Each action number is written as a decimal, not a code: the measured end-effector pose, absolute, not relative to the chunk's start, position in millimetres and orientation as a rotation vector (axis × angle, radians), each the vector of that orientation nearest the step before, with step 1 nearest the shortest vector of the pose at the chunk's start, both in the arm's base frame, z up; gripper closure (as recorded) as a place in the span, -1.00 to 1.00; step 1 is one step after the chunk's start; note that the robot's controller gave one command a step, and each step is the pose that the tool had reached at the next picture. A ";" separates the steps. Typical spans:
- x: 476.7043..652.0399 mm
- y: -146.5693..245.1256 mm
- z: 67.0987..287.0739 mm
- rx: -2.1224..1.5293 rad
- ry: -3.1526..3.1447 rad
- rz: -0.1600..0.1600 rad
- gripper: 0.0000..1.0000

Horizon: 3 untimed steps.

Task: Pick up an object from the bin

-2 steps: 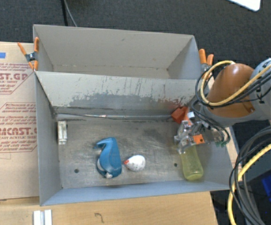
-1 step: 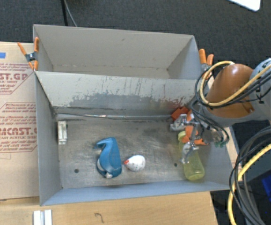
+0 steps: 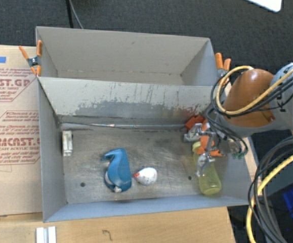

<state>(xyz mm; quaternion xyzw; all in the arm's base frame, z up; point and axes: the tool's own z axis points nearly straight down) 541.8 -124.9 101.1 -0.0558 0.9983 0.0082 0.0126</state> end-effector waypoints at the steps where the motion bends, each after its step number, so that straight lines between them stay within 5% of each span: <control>1: 549.3 -127.3 104.0 -0.176 3.131 0.029 -1.00; 3: 574.8 -149.9 147.6 -0.351 3.113 -0.005 -1.00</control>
Offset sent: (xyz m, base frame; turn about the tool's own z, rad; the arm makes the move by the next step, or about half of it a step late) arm 0.0197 -0.0263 0.0493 -0.0817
